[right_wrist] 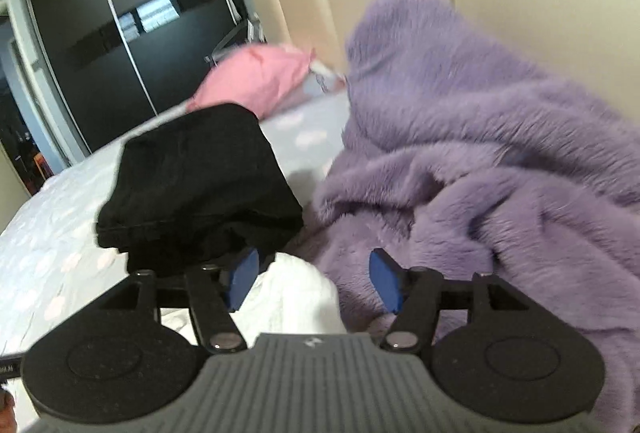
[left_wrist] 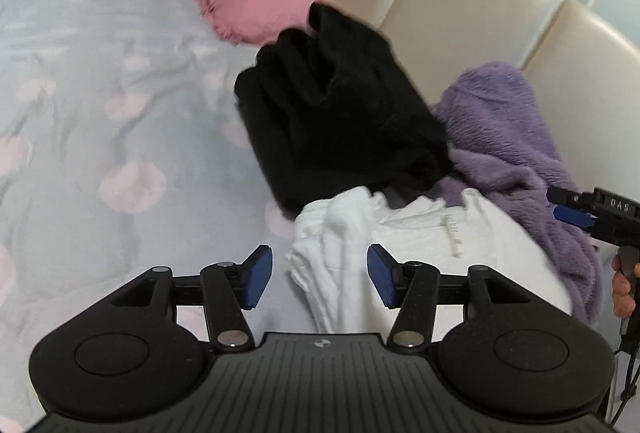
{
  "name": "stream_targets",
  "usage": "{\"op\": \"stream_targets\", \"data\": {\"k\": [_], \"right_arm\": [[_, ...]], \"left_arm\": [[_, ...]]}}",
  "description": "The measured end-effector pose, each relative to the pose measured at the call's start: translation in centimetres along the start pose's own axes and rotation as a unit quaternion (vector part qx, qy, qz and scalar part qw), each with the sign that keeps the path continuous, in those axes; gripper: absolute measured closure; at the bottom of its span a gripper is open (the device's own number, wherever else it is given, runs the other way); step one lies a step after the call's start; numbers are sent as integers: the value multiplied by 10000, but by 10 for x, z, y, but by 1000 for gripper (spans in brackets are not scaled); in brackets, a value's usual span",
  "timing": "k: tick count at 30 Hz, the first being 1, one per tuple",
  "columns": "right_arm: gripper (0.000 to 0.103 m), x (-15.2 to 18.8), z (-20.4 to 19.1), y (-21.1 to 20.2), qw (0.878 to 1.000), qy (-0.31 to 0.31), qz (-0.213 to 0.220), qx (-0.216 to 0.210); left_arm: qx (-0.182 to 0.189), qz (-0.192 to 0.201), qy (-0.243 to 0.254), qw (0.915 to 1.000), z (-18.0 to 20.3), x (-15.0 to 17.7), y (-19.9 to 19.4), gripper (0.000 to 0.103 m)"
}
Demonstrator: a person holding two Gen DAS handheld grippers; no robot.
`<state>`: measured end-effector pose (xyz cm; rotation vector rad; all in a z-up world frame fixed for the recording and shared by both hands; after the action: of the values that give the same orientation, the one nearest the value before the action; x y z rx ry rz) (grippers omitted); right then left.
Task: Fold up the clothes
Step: 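Open both tools and release the white bundle on the pile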
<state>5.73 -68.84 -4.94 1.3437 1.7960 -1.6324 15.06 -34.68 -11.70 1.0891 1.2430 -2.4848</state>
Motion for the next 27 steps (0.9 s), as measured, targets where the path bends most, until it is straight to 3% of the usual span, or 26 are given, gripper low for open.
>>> {"op": "stream_targets", "data": {"k": [2,8,12,16,24,27], "right_arm": [[52,7,-6,-20,9997,-181,147,-72],[53,56,-23,-46,9973,-694,229,-108],[49,87,-24,-32,9967,-807,-119,62],[47,106,-15,-11,9960,-710,-420,336],[45,104,-8,0,9962,-519,-594,372],[45,95,-14,-10,9980,-477,-319,271]], "left_arm": [[164,108,57,9998,10,4,-15,53],[681,-43,760,9948,58,38,-36,57],[673,-389,952,9924,74,65,-19,58],[441,-843,1011,9903,73,85,9,61],[425,-755,946,9917,74,82,1,61],[497,-626,954,9922,75,77,-14,61]]}}
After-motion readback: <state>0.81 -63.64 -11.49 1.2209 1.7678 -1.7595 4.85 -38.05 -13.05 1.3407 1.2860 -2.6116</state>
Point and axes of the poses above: each gripper's, at about its wrist camera, not at the fingertips, and y roughly the way its jaws point, z to its right, x to its underside, the point moved 7 cm from there along y, roughly the way its jaws point, and after that the axes turned 3 degrees about -z, right-handed, at the moved point
